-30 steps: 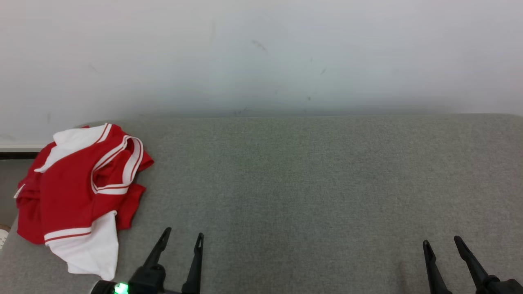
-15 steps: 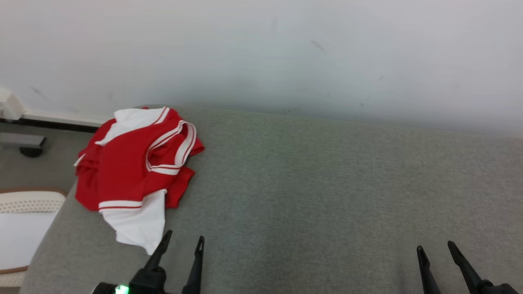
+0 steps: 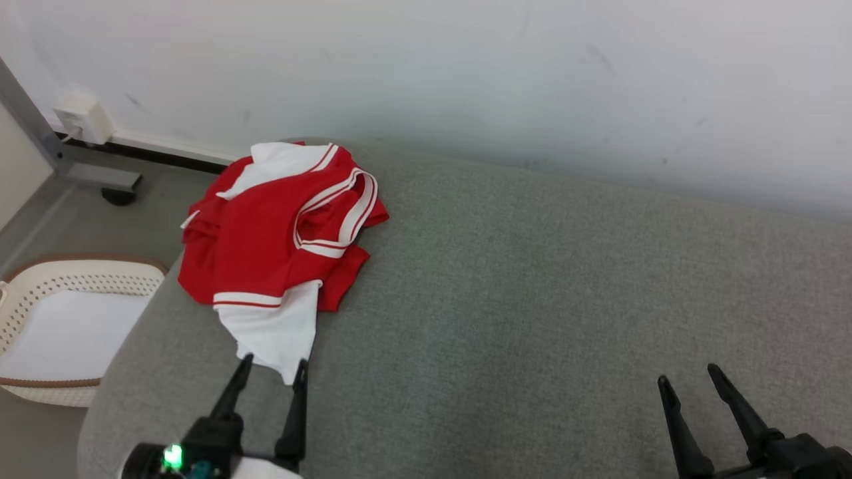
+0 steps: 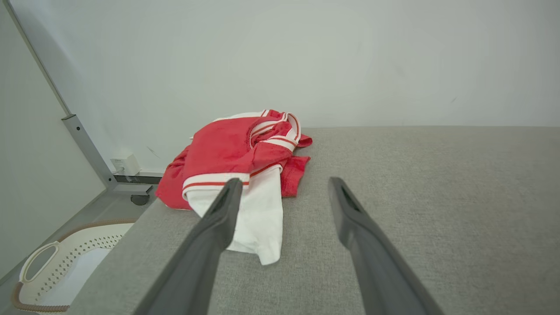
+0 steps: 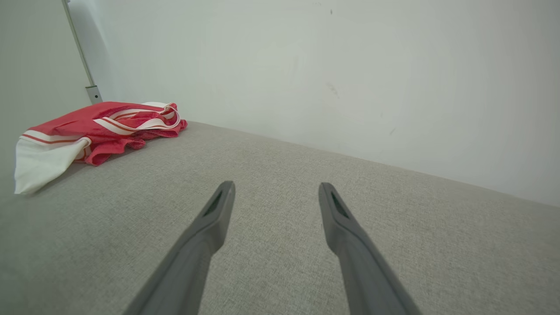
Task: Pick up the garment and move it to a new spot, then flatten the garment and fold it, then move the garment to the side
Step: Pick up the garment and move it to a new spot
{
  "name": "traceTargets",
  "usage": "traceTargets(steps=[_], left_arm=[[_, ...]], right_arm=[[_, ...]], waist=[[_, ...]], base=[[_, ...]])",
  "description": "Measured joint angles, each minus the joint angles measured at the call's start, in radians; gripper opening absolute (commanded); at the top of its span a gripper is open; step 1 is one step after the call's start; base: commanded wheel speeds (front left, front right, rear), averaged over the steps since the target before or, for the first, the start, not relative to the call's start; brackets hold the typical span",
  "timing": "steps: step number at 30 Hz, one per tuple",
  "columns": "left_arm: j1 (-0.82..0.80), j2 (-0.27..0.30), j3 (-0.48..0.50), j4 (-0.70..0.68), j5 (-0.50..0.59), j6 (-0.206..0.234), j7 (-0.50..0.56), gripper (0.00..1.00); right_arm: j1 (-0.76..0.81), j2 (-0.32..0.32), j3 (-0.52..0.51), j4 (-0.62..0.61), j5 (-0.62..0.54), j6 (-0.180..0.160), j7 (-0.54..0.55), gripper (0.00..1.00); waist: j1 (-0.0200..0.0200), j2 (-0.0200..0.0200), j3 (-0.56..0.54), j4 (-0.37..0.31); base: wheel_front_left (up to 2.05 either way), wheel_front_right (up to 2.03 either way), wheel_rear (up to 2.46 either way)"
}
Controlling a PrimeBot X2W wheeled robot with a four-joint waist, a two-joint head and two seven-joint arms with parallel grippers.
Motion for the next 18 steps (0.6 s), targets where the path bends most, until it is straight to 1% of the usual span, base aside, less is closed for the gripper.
traceTargets(steps=[3,7,13,18], left_arm=[[-0.084,0.007,0.018,0.017,-0.008,-0.018,0.0,1.0],[-0.202,0.029,0.026,0.111,-0.007,-0.043,0.0,1.0],[-0.38,0.079,0.04,0.308,0.012,-0.048,0.002,1.0],[-0.492,0.112,0.068,0.455,0.007,-0.035,0.046,1.0]], right_arm=[[-0.032,-0.016,0.008,-0.011,0.001,0.0,0.0,1.0],[-0.076,-0.038,0.019,-0.023,0.002,0.0,0.0,1.0],[-0.14,-0.057,0.026,-0.035,0.008,0.0,0.0,1.0],[-0.164,-0.065,0.019,-0.039,0.01,0.0,0.0,1.0]], waist=[[0.0,0.0,0.038,-0.007],[0.0001,0.0,0.102,-0.023],[0.0001,0.0,0.202,-0.057],[0.0001,0.0,0.273,-0.086]], base=[[0.0,0.0,0.0],[0.0,0.0,0.0],[0.0,0.0,0.0],[0.0,0.0,0.0]])
